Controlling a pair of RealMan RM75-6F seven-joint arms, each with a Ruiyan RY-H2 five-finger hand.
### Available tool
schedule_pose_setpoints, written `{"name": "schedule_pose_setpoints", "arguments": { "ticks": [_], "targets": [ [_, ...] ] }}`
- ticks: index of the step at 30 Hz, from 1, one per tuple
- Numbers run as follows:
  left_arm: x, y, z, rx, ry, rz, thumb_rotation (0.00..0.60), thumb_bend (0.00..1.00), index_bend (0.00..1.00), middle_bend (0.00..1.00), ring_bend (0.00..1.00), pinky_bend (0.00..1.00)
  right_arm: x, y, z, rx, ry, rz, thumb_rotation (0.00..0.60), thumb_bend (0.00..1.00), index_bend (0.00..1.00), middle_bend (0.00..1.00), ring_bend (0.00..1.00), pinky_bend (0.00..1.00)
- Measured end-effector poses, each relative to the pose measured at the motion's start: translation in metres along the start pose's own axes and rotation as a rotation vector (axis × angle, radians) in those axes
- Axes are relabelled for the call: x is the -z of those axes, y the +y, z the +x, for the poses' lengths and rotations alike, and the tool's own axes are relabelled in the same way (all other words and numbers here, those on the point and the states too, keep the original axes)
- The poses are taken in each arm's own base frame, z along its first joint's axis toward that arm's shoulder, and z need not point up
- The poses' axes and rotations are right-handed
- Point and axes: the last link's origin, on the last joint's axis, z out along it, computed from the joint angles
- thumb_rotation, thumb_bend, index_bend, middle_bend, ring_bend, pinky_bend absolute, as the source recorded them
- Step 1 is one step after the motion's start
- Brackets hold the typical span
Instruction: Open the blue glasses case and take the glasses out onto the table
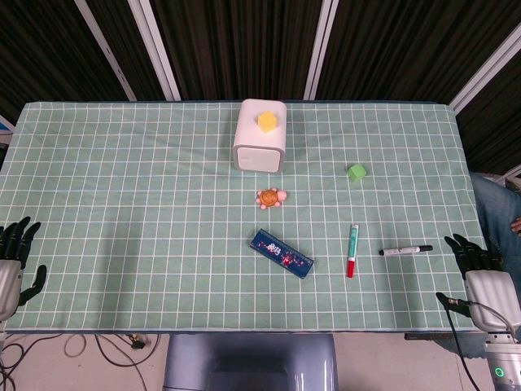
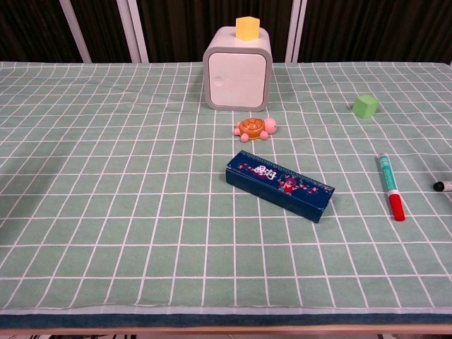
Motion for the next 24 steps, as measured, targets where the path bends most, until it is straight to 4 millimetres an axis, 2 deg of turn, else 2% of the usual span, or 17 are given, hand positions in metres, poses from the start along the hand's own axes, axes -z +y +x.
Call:
{"name": "schedule_pose_setpoints", "arguments": {
  "ticks": [11, 17, 24],
  "targets": [
    [0.001, 0.0008, 0.0011, -0.008, 0.007, -0.005, 0.6, 0.46, 0.03, 0.0, 0.0, 0.0, 0.0012, 0.0032, -0.0007, -0.003, -0.037, -0.027, 0.6, 0.15, 0.1, 0.13, 0.15, 0.22],
    [-0.0004, 0.0003, -0.0008, -0.008, -0.002, 0.0, 0.6, 0.46, 0.03, 0.0, 0.0, 0.0, 0.0007, 0.0024, -0.0021, -0.048, -0.067, -0.036, 0.6, 0.13, 0.1, 0.12, 0.11, 0.22],
    [0.0006, 0.0003, 0.0021, 0.0, 0.007, 0.001, 0.6, 0.46, 0.03, 0.0, 0.0, 0.0, 0.0029, -0.004, -0.0073, -0.048, -0.105, -0.046, 0.6, 0.11, 0.09, 0.12, 0.1, 0.22]
  ]
}}
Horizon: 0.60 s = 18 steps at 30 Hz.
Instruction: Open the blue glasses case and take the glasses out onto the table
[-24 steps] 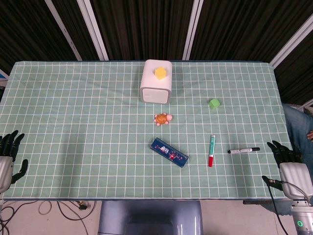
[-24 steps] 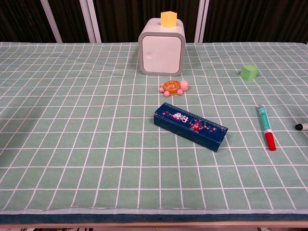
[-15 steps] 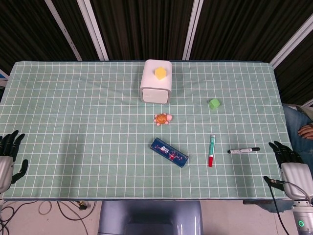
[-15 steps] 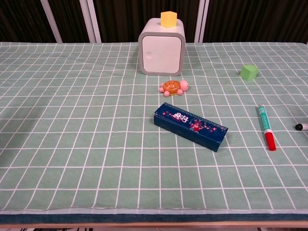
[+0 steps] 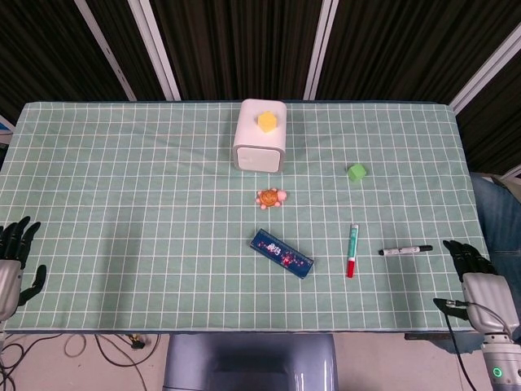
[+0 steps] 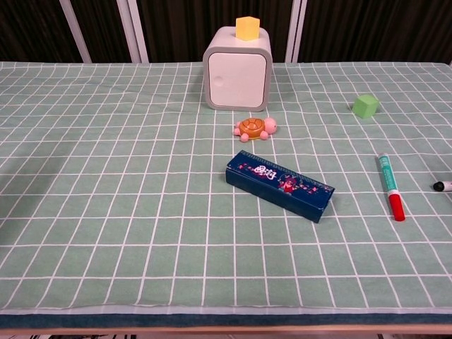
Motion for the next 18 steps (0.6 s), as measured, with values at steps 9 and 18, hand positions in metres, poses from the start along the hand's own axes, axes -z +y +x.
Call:
{"name": "schedule_pose_setpoints", "arguments": {
  "ticks": [9, 18],
  "targets": [
    [-0.001, 0.0, -0.002, 0.004, -0.018, 0.018, 0.6, 0.46, 0.03, 0.0, 0.0, 0.0, -0.011, -0.017, -0.008, -0.073, -0.103, 0.041, 0.6, 0.11, 0.09, 0.12, 0.09, 0.22],
    [0.0, -0.001, -0.002, 0.016, -0.025, 0.031, 0.6, 0.46, 0.03, 0.0, 0.0, 0.0, -0.053, -0.068, -0.018, -0.01, -0.23, 0.123, 0.6, 0.08, 0.09, 0.12, 0.09, 0.21]
  ]
}}
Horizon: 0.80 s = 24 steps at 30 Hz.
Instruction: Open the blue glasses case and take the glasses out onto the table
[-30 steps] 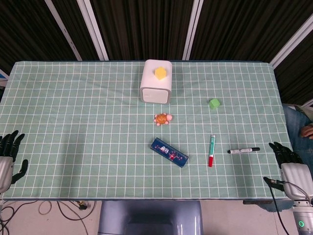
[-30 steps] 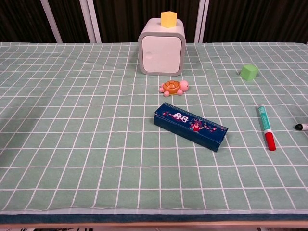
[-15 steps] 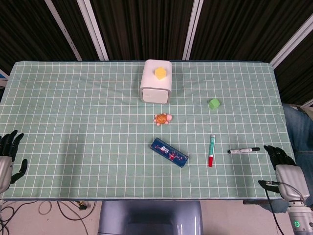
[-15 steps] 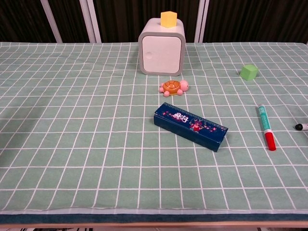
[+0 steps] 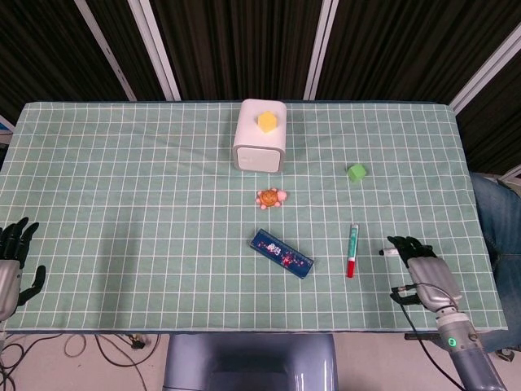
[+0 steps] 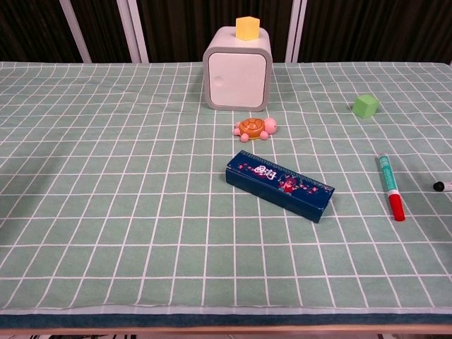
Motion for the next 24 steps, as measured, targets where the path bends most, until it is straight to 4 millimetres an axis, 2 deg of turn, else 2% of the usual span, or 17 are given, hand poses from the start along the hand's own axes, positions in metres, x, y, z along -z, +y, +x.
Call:
{"name": "schedule_pose_setpoints", "arguments": {
  "ticks": [5, 9, 18, 24],
  "targets": [
    [0.0, -0.001, 0.0, 0.007, -0.005, 0.008, 0.6, 0.46, 0.03, 0.0, 0.0, 0.0, -0.027, -0.03, -0.004, 0.022, -0.056, 0.006, 0.6, 0.06, 0.09, 0.13, 0.08, 0.2],
    [-0.001, -0.002, 0.0, 0.011, -0.009, 0.011, 0.6, 0.46, 0.03, 0.0, 0.0, 0.0, -0.045, -0.067, -0.014, 0.018, -0.094, 0.023, 0.6, 0.06, 0.09, 0.13, 0.08, 0.2],
    [-0.001, -0.002, 0.0, 0.015, -0.014, 0.015, 0.6, 0.46, 0.03, 0.0, 0.0, 0.0, -0.06, -0.13, -0.038, -0.068, -0.161, 0.015, 0.6, 0.06, 0.09, 0.13, 0.08, 0.2],
    [-0.001, -0.002, -0.001, 0.013, -0.015, 0.017, 0.6, 0.46, 0.03, 0.0, 0.0, 0.0, -0.065, -0.161, -0.049, -0.089, -0.163, 0.04, 0.6, 0.06, 0.09, 0.13, 0.07, 0.2]
  ]
}}
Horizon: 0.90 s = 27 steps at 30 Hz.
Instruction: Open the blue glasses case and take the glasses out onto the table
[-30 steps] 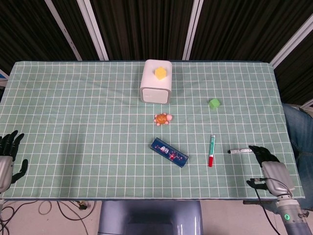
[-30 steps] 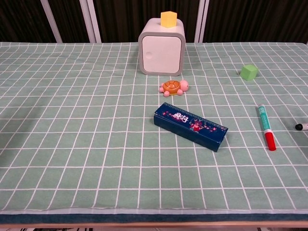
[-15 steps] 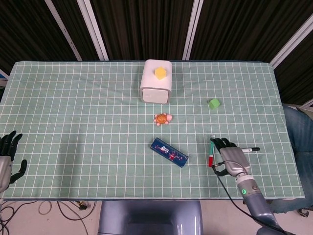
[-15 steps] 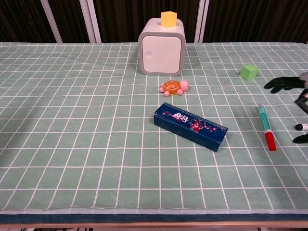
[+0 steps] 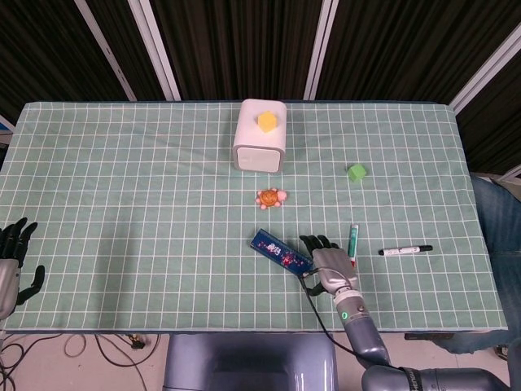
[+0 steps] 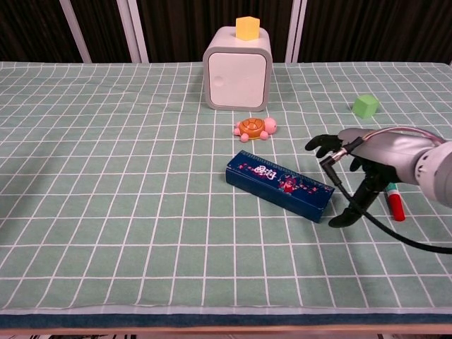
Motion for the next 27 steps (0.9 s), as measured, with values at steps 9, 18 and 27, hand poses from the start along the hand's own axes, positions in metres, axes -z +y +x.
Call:
{"name": "schedule_pose_setpoints", "arguments": {
  "ticks": [9, 18, 27],
  "targets": [
    [-0.001, -0.002, 0.0, 0.003, 0.001, 0.012, 0.6, 0.46, 0.03, 0.0, 0.0, 0.0, -0.012, -0.017, -0.011, 0.002, 0.07, -0.052, 0.6, 0.06, 0.09, 0.14, 0.07, 0.2],
    [-0.001, -0.001, 0.001, 0.003, 0.008, 0.015, 0.6, 0.46, 0.03, 0.0, 0.0, 0.0, -0.021, -0.025, -0.015, -0.023, 0.095, -0.076, 0.6, 0.06, 0.09, 0.14, 0.07, 0.2],
    [-0.001, -0.002, 0.001, 0.003, 0.008, 0.02, 0.6, 0.46, 0.03, 0.0, 0.0, 0.0, -0.031, -0.022, -0.019, -0.018, 0.124, -0.107, 0.6, 0.06, 0.09, 0.13, 0.07, 0.2]
  ]
}}
